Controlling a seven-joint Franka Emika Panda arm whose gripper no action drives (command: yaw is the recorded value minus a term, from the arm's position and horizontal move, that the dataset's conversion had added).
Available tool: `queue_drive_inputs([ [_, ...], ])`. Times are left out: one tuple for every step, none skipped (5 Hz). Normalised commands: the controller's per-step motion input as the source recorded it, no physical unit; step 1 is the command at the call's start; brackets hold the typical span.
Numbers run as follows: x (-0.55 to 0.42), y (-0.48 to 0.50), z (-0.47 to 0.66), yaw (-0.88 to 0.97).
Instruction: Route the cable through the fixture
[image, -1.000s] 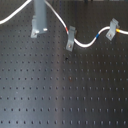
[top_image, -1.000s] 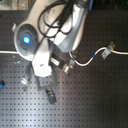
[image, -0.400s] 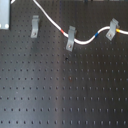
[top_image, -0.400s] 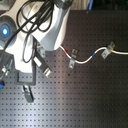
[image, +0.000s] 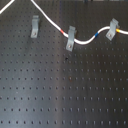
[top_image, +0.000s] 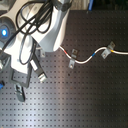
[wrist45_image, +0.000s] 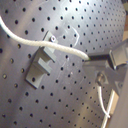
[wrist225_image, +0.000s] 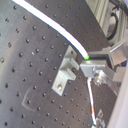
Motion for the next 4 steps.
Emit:
queue_drive_inputs([
  [-0.046,-0.009,0.14,0.43],
  [-0.040,0.015,0.13,0.41],
  [-0.046,0.024,0.22,0.25],
  [-0.017,0.003,0.27,0.09],
])
